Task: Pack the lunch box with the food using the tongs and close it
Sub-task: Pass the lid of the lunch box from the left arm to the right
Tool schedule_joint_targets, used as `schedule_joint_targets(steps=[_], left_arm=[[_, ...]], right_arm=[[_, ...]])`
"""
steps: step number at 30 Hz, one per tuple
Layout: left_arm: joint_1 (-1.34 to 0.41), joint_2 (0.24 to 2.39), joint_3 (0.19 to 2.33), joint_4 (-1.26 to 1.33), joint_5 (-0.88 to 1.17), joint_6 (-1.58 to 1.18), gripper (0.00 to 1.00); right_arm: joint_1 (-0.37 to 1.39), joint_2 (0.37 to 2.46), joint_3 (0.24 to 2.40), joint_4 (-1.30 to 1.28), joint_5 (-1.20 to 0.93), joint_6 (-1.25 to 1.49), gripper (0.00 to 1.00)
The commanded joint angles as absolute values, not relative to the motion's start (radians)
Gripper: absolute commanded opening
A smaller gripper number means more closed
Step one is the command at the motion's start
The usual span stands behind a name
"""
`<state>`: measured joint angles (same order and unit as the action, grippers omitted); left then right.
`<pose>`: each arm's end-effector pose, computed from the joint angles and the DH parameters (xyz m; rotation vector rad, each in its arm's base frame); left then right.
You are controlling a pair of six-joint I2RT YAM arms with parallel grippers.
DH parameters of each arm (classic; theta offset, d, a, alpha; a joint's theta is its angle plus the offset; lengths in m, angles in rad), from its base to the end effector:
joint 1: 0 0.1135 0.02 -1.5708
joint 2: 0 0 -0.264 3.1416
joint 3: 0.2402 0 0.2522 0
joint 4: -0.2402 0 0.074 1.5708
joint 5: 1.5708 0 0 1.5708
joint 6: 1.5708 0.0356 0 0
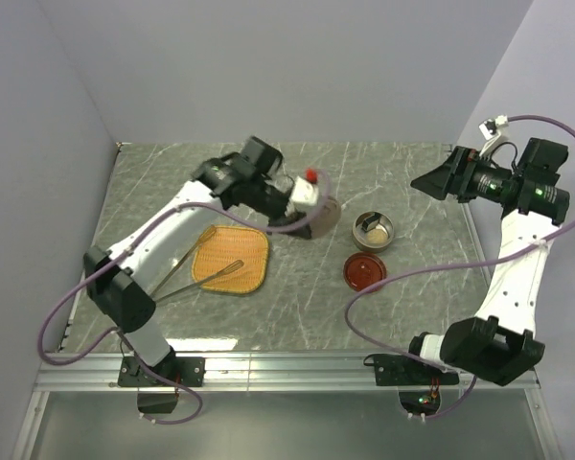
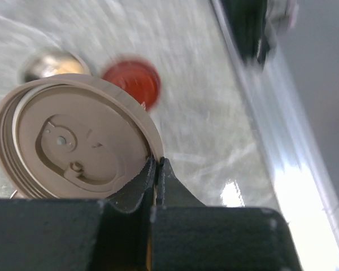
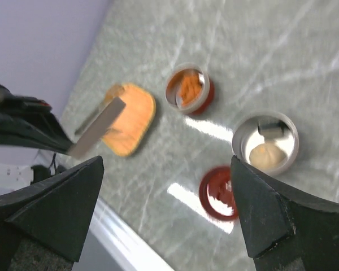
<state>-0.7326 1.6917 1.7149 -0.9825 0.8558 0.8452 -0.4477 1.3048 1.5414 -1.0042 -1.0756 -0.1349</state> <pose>0.2431 -0.2549 0.3615 1.8719 1.3905 -1.0100 0.2300 -0.0757 0.4208 -0.1840 2.0015 0.8755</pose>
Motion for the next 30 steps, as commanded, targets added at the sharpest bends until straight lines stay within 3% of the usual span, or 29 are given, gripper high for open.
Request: schedule_joint_targets(steps=[1,3,6,7,14,21,30], left_arm=[[-0.661,1.585,1.77,-0.843,1.148,0.492,0.0],[-0.62,1.505,1.686,-0.556,1.183,0.334,0.0],[-0.565,1.395,1.518,-0.181,1.238,-0.08,0.0],[-0.555,1.378,1.482,0.057,1.244,-0.27,0.0],[-0.517,1.336,1.356,0.569,1.201,-0.77,0.0],[-0.494,1.345,1.31,0.762,1.073,-1.079,0.0],[-0.489,1.397,1.4,0.51,0.868,-1.195,0.0]], right_arm=[[-0.453,1.226,1.53,-0.753,-1.187,0.032,1.0],[-0.448,1.189,1.454,-0.643,-1.25,0.142,0.99],[-0.423,1.114,1.368,-0.45,-1.267,0.279,0.98],[-0.411,1.085,1.356,-0.424,-1.266,0.293,0.98],[-0.237,0.948,1.305,-0.312,-1.083,0.253,0.97],[-0.083,0.873,1.259,-0.212,-0.87,0.249,0.95],[0.095,0.879,1.209,-0.095,-0.608,0.25,0.91]])
